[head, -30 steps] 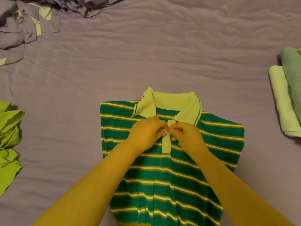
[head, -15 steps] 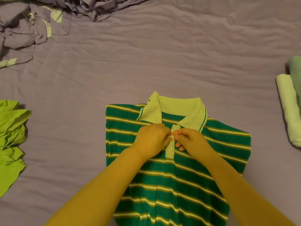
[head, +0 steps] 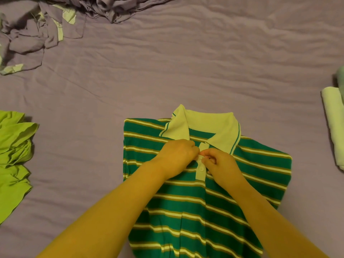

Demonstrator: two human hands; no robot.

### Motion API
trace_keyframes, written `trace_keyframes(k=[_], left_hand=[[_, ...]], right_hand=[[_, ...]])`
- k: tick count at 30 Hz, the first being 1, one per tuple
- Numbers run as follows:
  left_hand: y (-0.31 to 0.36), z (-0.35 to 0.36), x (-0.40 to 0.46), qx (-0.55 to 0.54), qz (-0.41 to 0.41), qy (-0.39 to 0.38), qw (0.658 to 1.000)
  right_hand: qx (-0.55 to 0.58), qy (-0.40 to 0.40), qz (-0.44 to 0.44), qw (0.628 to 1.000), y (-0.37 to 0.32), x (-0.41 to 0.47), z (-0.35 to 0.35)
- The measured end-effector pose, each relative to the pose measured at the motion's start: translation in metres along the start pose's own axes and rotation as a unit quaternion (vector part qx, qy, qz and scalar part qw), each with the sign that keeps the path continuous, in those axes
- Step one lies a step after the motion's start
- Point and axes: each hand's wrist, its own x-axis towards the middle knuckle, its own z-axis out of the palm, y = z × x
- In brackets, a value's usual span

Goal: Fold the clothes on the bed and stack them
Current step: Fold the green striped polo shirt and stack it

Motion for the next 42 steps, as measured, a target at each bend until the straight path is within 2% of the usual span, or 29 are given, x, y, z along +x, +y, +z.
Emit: trace_keyframes(k=[2,5,8,10,16,22,24,27,30,31,37,38,42], left_hand=[[-0.002,0.000,0.000,-0.022,-0.005,-0.001,1.000],[0.000,0.002,-0.001,-0.082,-0.057,0.011,0.995],[0.008,0.003,-0.004,-0.162,-0.150,0.090,0.971],[0.014,0.002,-0.006,-0.170,-0.210,0.118,0.956],[0.032,0.007,-0.013,-0.172,-0.258,0.074,0.948],[0.035,0.008,-0.009,-0.305,-0.316,0.076,0.895],[0.036,0.010,-0.011,-0.320,-0.315,0.090,0.889],[0.039,0.012,-0.015,-0.293,-0.274,0.128,0.907],[0.036,0.009,-0.021,-0.287,-0.241,0.158,0.914],[0.030,0.007,-0.024,-0.274,-0.241,0.175,0.915],[-0.047,-0.014,-0.037,-0.104,-0.281,0.293,0.908],[-0.058,-0.016,-0.036,-0.085,-0.278,0.285,0.914],[-0.082,-0.020,-0.031,-0.071,-0.256,0.143,0.954]], right_hand=[[0.004,0.004,0.001,1.000,0.000,0.001,0.000],[0.008,0.010,-0.002,1.000,0.000,0.000,0.000],[-0.001,0.023,-0.009,1.000,0.000,-0.002,0.005],[-0.020,0.032,-0.011,0.999,0.003,-0.003,0.009],[-0.013,0.033,0.004,0.999,0.004,-0.003,0.013],[0.046,0.025,-0.005,0.999,0.003,-0.005,0.010],[0.071,0.032,0.008,0.997,0.002,-0.005,0.008],[0.039,0.028,0.036,0.998,-0.001,-0.003,0.006],[-0.150,0.048,0.004,0.988,-0.008,-0.001,0.002],[-0.180,0.061,-0.014,0.982,-0.012,0.001,-0.001],[-0.116,0.105,-0.090,0.984,-0.054,0.034,-0.001],[-0.108,0.108,-0.081,0.985,-0.063,0.042,0.004],[-0.131,0.115,-0.022,0.984,-0.082,0.061,0.028]])
